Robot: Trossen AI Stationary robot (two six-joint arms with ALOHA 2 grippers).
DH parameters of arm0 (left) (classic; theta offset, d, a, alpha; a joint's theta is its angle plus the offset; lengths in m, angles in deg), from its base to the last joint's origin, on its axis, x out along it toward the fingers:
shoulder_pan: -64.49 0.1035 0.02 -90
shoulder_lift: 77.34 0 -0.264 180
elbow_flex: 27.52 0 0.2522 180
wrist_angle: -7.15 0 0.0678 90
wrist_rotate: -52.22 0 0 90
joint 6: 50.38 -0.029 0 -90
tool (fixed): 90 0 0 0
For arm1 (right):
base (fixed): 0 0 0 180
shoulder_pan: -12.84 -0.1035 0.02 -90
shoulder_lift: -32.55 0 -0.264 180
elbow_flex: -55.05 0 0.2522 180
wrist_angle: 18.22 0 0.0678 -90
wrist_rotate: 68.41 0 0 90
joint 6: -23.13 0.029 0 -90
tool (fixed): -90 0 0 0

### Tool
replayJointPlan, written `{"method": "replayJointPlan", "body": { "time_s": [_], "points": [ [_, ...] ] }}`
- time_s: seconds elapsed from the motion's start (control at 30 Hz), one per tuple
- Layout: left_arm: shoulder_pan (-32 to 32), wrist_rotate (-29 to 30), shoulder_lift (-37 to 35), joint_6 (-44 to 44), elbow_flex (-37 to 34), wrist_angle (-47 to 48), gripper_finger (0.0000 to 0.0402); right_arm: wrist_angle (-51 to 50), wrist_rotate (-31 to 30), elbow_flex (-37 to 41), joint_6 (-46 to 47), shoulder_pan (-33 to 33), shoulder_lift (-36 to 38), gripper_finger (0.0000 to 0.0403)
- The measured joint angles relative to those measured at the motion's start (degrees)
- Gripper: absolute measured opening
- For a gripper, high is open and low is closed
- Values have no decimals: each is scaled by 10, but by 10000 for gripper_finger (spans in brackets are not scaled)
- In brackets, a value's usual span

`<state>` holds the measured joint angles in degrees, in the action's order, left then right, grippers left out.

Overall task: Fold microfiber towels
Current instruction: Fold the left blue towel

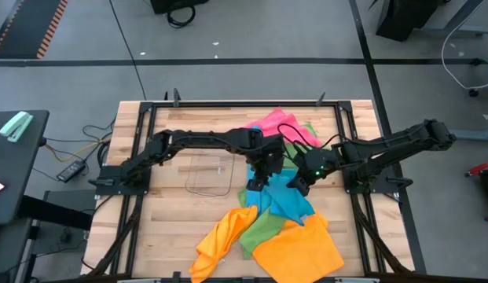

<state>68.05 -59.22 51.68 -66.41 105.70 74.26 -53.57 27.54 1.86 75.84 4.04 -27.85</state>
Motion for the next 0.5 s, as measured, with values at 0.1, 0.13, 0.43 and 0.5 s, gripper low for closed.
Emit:
{"method": "replayJointPlan", "body": {
  "time_s": [0.1, 0.13, 0.43, 0.5],
  "points": [
    [2, -64, 13, 14, 1, 3, 211, -1, 0, 0, -1, 0, 0, 6],
    [0, -79, 19, 13, 1, 7, 216, 0, 0, 0, -2, 0, 0, 6],
    [-36, 10, 31, -53, 0, 11, 210, 0, -2, 0, -5, 0, 0, 7],
    [-39, 10, 29, -56, 0, 12, 194, 0, -2, 0, -5, 0, 0, 8]
  ]
}}
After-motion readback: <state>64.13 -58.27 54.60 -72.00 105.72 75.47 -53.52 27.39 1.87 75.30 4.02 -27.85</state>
